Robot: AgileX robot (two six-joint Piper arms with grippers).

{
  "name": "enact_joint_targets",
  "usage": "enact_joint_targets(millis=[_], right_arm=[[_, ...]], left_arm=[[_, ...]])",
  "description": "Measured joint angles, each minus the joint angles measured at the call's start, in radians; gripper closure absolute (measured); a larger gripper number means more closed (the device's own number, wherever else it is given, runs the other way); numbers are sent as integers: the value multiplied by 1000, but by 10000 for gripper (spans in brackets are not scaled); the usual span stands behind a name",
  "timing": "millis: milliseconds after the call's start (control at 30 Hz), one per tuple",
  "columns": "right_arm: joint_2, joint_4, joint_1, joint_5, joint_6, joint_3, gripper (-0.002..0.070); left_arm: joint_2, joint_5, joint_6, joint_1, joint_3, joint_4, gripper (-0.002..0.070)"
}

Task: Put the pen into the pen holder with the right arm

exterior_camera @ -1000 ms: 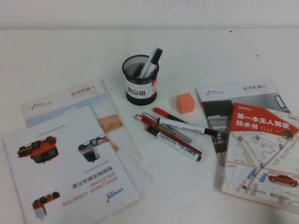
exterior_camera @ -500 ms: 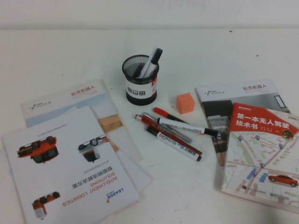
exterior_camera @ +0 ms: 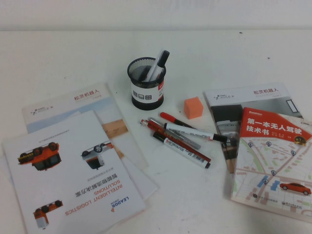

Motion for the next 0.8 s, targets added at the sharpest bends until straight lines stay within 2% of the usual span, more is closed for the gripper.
enact_joint_targets(millis=[400,533,667,800], right_arm=[[0,-4,0,-35,-3,0,696],[0,-22,0,-59,-125,-24,696],[78,-183,0,123,-296,-200,696],[318,-513,0,414,-339,-444,696]], left_arm=[[0,0,0,0,0,0,678],[0,0,0,0,0,0,678],[0,0,0,0,0,0,678],[0,0,0,0,0,0,677]])
